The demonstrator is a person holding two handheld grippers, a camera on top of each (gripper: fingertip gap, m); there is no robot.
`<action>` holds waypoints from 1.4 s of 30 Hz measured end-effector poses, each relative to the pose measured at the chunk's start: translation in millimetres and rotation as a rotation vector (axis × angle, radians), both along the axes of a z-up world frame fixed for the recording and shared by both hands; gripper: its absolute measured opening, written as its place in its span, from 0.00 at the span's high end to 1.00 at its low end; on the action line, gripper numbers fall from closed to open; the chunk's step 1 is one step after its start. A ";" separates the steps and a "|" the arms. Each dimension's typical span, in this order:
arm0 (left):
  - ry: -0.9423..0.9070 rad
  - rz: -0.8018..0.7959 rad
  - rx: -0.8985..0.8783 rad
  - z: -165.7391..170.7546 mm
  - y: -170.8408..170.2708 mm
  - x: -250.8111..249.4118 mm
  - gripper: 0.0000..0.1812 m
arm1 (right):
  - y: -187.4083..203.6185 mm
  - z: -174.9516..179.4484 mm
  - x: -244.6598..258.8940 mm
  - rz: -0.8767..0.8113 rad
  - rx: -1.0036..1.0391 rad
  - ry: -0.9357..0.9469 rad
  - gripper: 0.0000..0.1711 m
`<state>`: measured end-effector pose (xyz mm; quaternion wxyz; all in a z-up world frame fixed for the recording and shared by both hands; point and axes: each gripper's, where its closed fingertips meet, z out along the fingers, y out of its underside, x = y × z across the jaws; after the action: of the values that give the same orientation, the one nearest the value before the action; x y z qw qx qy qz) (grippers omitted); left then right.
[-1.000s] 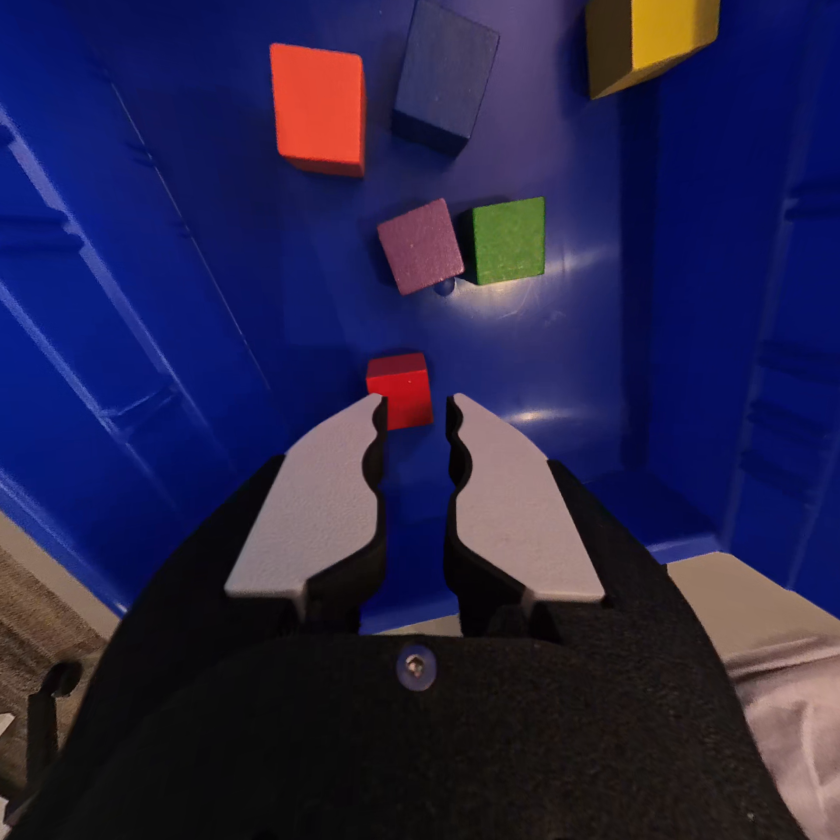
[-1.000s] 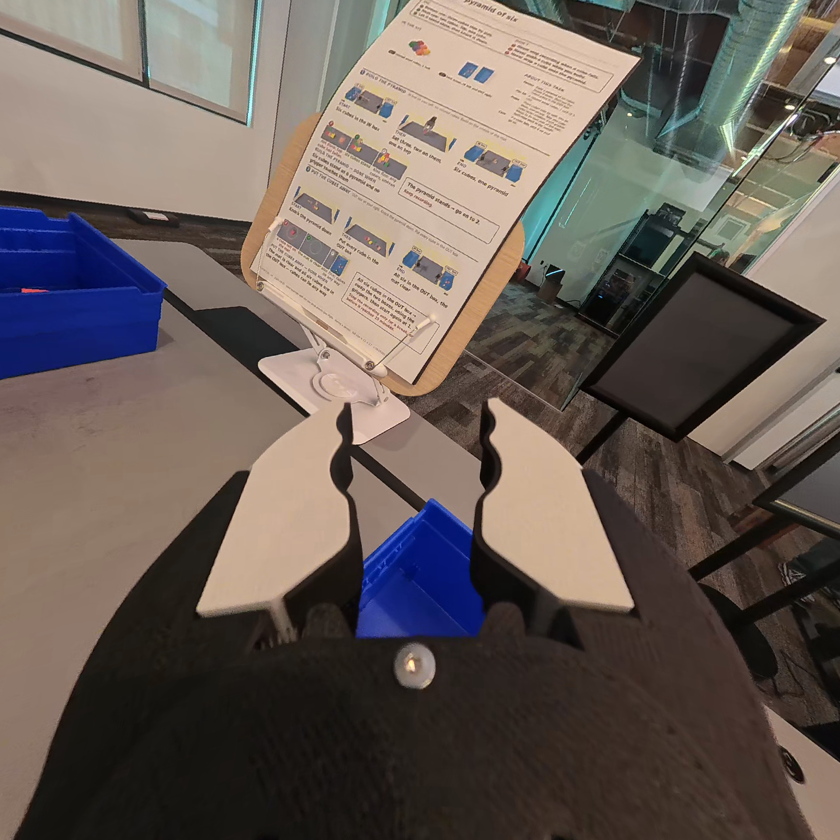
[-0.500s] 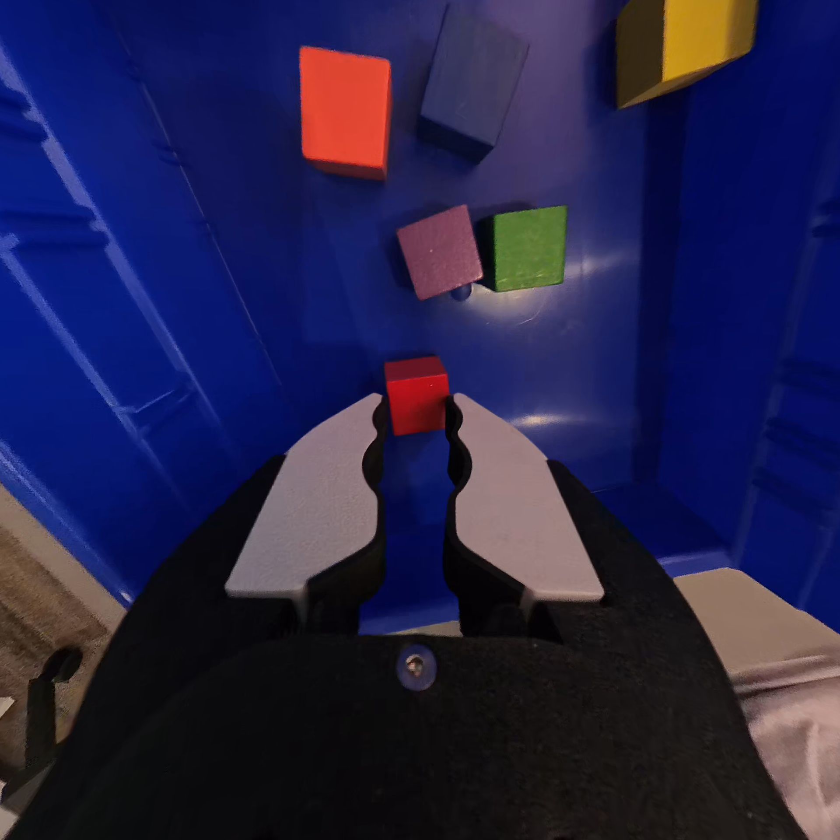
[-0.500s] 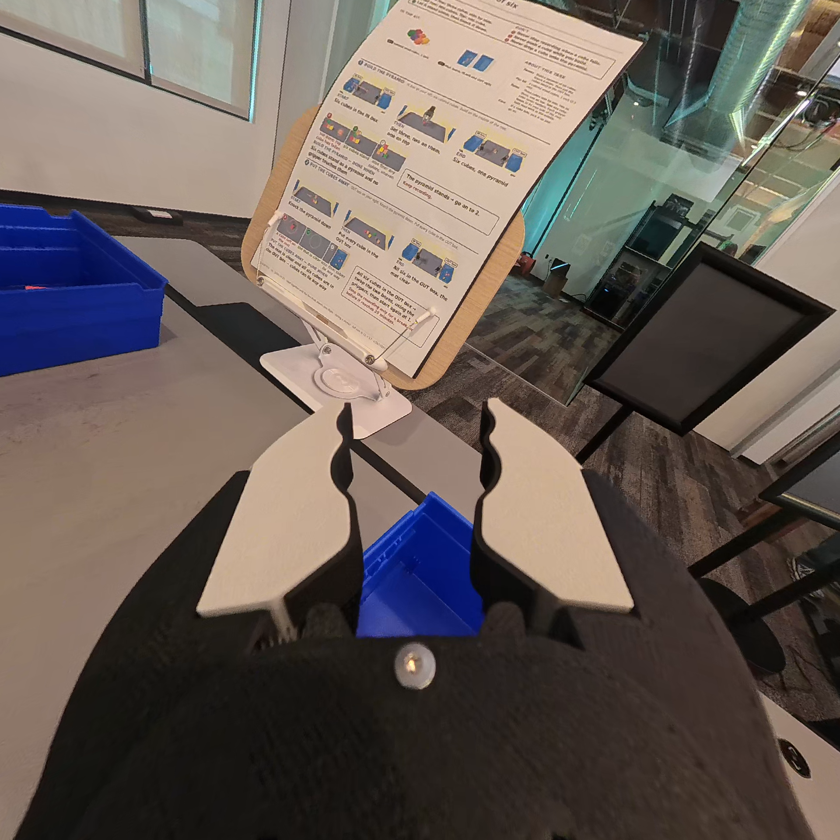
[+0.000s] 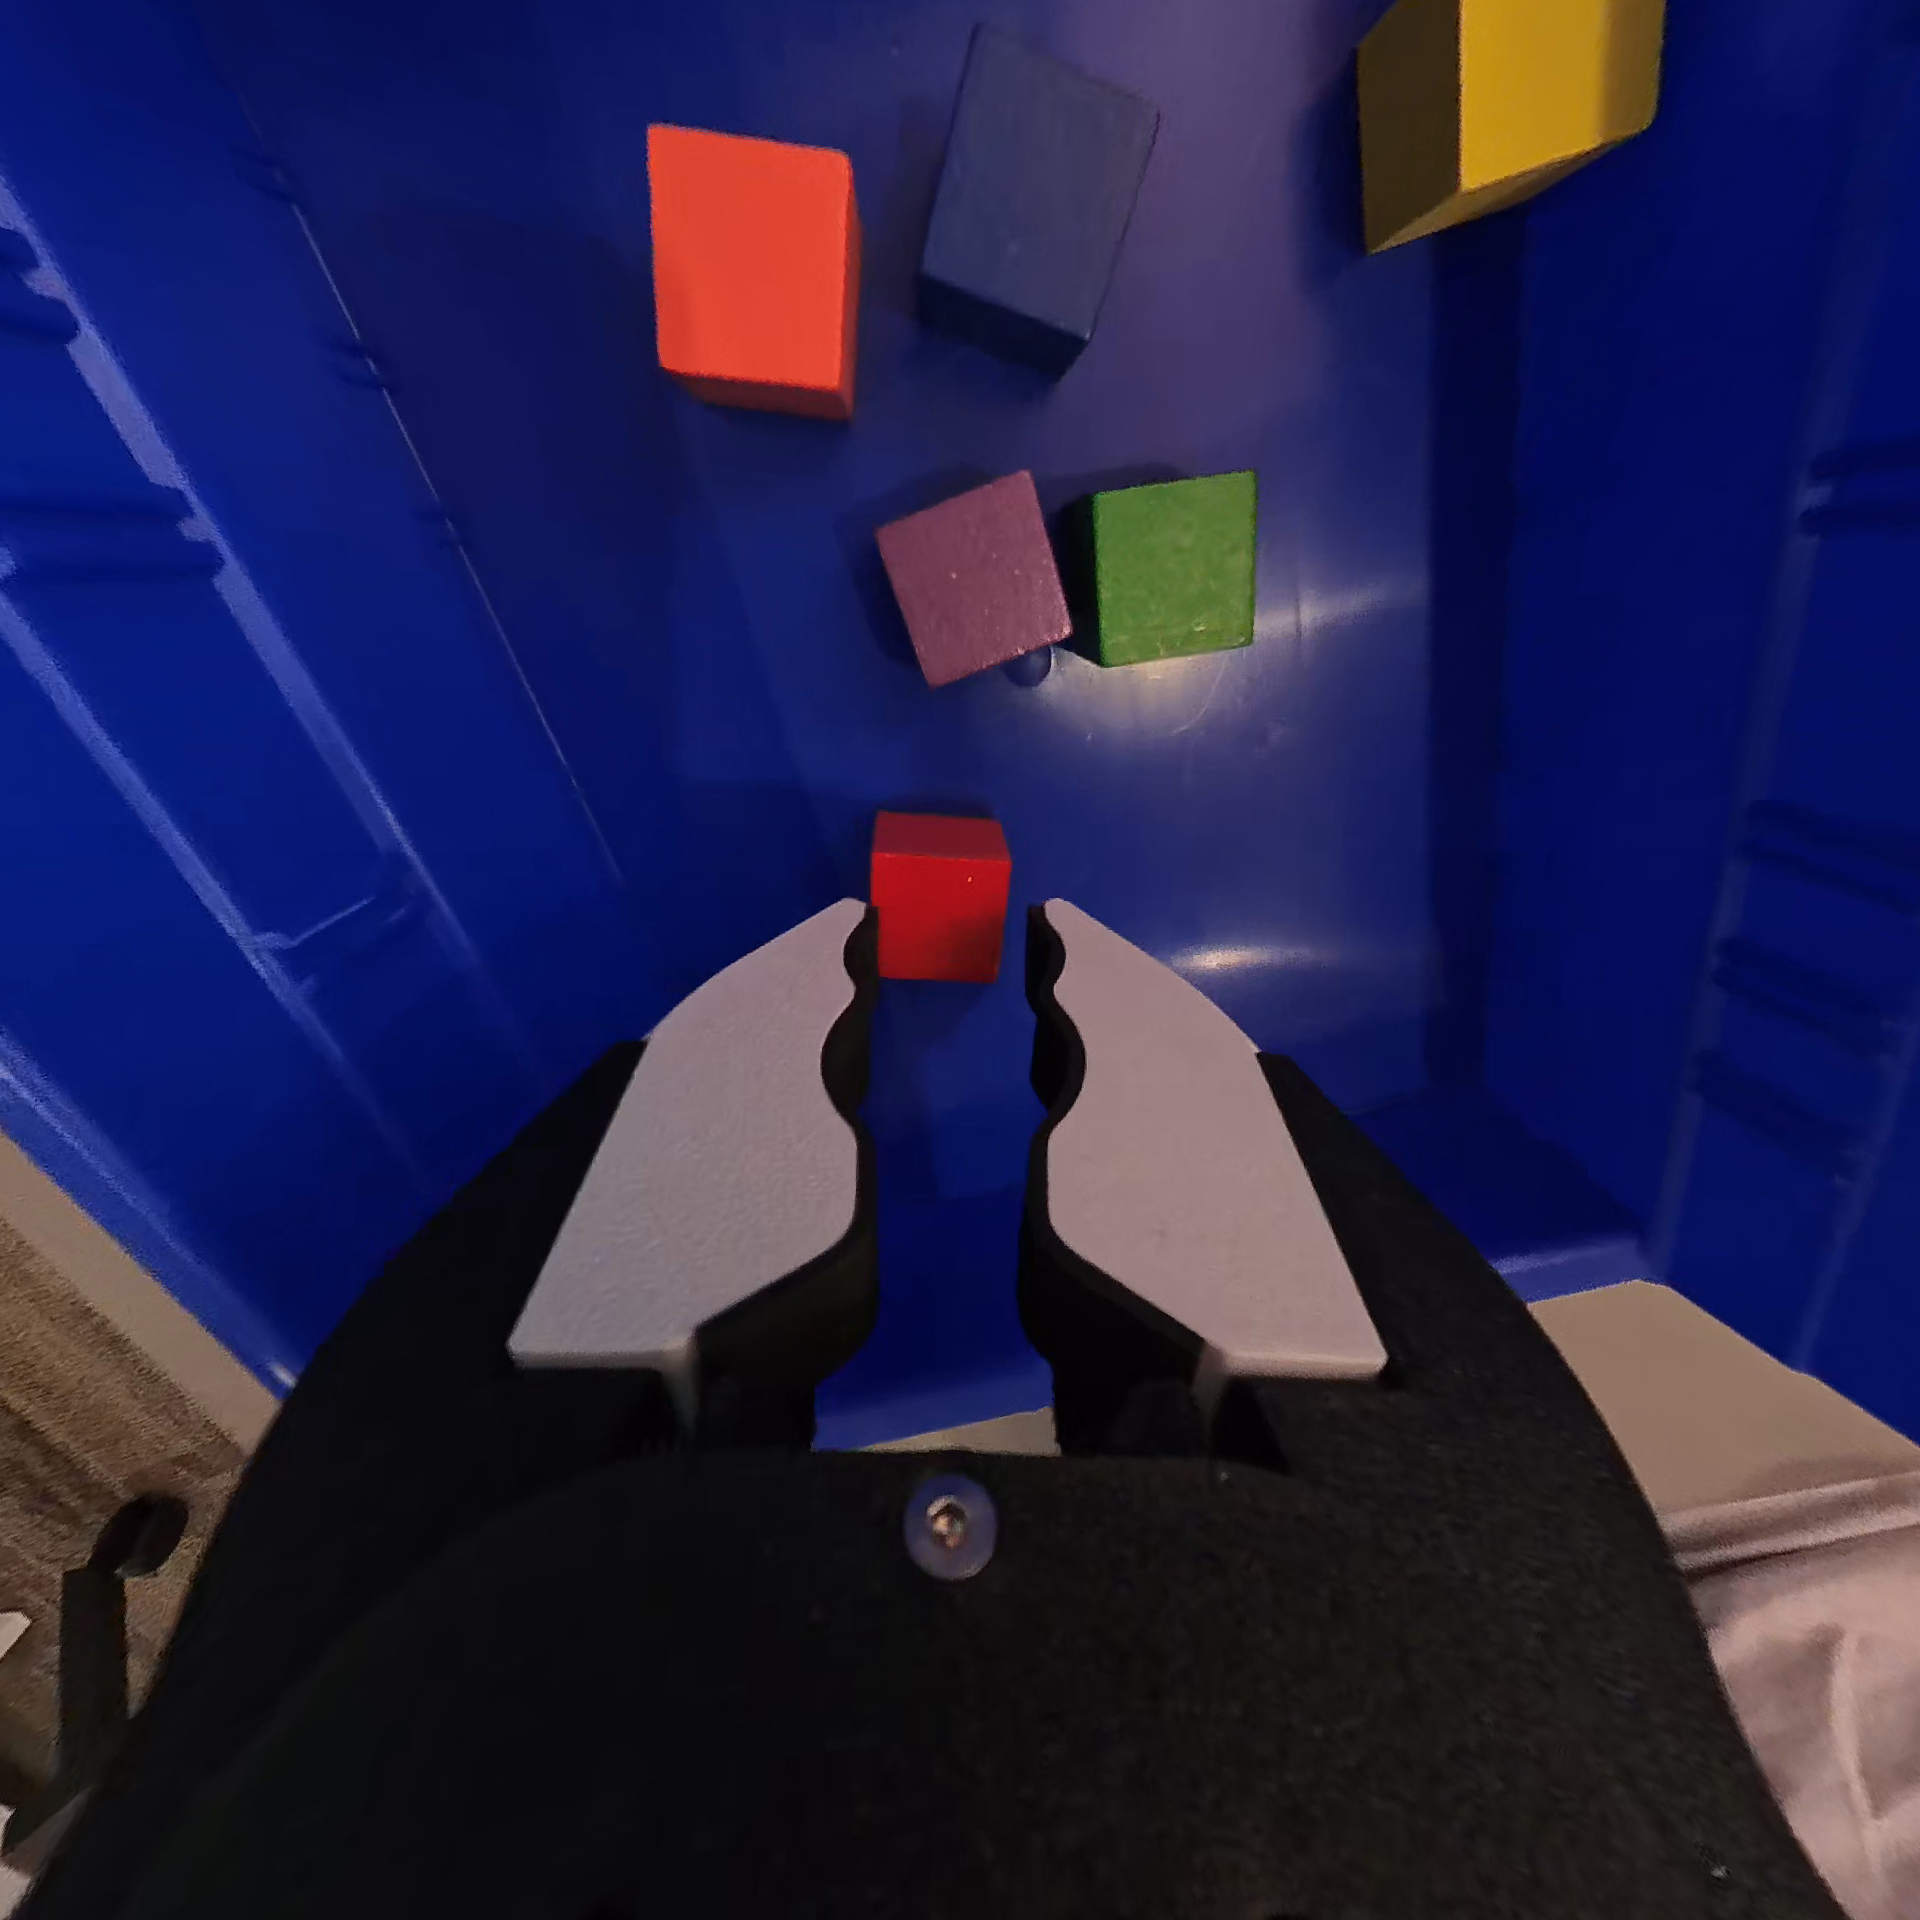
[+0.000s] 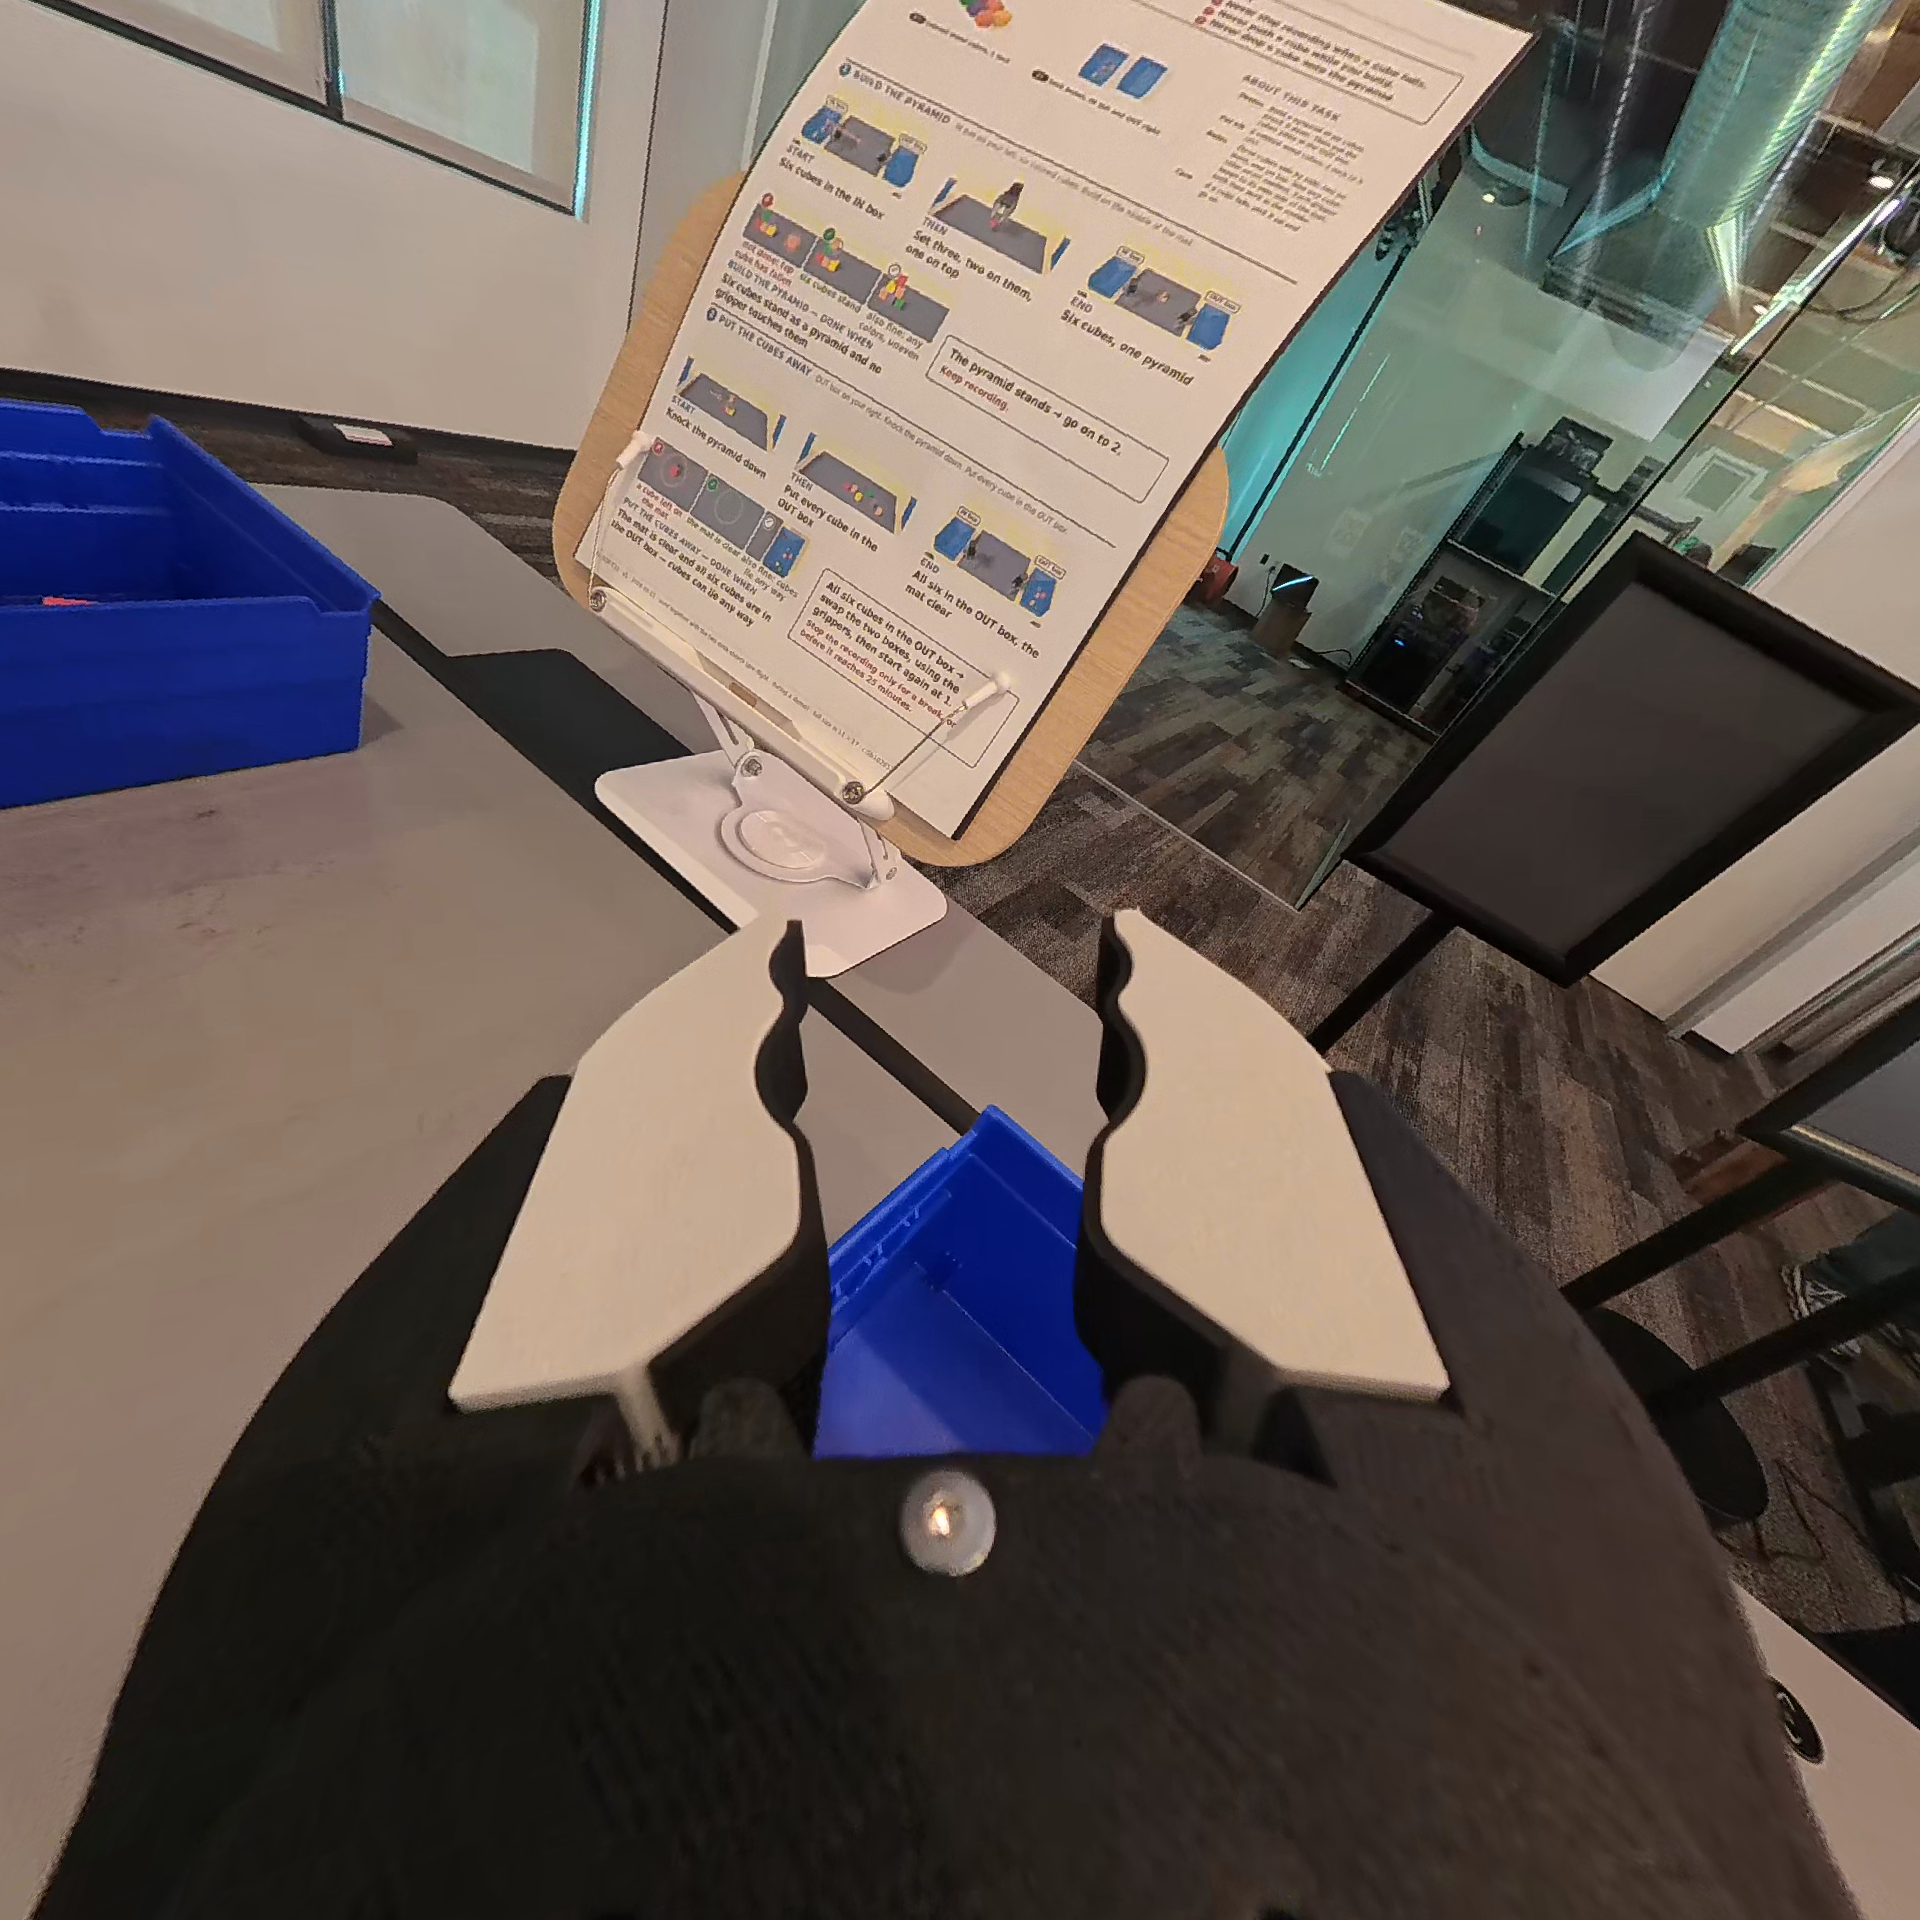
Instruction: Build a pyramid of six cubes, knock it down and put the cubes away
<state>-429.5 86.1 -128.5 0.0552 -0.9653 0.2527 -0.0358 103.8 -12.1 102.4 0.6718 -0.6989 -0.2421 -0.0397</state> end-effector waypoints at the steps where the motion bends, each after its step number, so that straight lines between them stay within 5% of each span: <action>1: 0.002 0.001 -0.001 -0.9 0.6 -0.4 0.85 | 0.2 -0.2 -0.2 0.000 0.000 -0.001 0.68; 33: 0.053 -0.096 -0.055 -16.4 -2.7 2.2 0.84 | 7.6 -16.3 -3.4 0.002 -0.062 -0.051 0.68; 37: -0.098 -0.172 0.062 20.8 -3.2 19.5 0.84 | 8.1 -17.6 -6.9 0.009 -0.070 -0.061 0.68; 42: -0.506 -0.451 0.423 133.3 -30.6 80.7 0.84 | 3.4 -14.3 -56.6 0.157 -0.087 -0.061 0.68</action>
<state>-348.8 55.5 4.8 0.3042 -0.8137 0.4383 -0.2306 47.2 -8.7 88.1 0.6341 -0.7047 -0.3182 0.0024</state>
